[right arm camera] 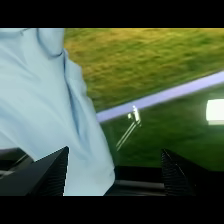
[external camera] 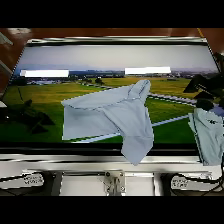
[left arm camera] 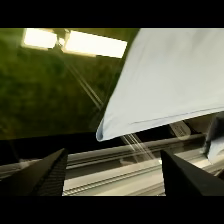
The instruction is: Fold the shirts.
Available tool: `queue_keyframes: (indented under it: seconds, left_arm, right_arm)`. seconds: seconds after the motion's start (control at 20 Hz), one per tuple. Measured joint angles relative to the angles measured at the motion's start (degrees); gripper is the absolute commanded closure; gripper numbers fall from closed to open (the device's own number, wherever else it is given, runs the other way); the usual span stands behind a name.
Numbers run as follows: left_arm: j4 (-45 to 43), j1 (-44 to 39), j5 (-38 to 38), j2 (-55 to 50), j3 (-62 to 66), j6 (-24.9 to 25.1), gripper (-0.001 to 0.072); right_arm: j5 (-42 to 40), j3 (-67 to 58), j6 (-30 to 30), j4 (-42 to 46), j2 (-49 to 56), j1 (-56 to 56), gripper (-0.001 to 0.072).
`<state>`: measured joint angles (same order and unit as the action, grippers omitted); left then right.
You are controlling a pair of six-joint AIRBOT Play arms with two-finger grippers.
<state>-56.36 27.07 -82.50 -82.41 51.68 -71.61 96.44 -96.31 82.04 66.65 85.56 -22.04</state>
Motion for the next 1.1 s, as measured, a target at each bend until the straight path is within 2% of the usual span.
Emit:
queue_keyframes:
  seconds: [0.25,0.5,0.55,0.6,0.65,0.7,0.95,1.05,1.1]
  left_arm:
    - [3.0,-1.2,6.1,-0.7,-8.7,2.3,-0.0007]
    - [5.8,-7.7,8.5,-3.0,-10.6,2.6,0.0007]
    - [7.3,-9.1,9.2,-3.4,-10.7,2.5,0.0149]
    - [8.3,-10.4,10.8,-3.7,-10.8,2.1,0.0435]
    - [9.0,-11.5,13.8,-4.1,-10.9,1.6,0.0610]
    - [9.8,-12.4,15.8,-4.2,-10.9,1.2,0.0669]
    - [13.0,-14.3,17.2,-4.4,-10.9,0.2,0.0670]
    - [13.4,-14.6,16.7,-4.0,-10.9,0.9,0.0670]
    - [13.6,-14.6,16.4,-3.4,-10.9,1.8,0.0670]
  right_arm:
    - [-0.1,0.0,-0.4,-4.5,-0.3,0.3,0.0029]
    - [-4.5,0.0,-0.6,-5.8,-0.4,3.0,0.0029]
    - [-5.0,0.0,-0.6,-5.8,-0.4,3.5,0.0029]
    - [-5.5,0.0,-0.6,-5.9,-0.4,4.0,0.0029]
    - [-5.6,0.0,-0.6,-5.9,-0.4,4.3,0.0028]
    - [-5.9,0.0,-0.4,-5.9,-0.4,4.6,0.0028]
    - [-2.0,2.1,0.0,-0.8,-0.5,5.2,0.0029]
    - [0.6,6.7,-0.4,1.4,-1.1,5.2,0.0084]
    - [0.9,10.2,-0.7,1.3,-1.8,5.2,0.0083]
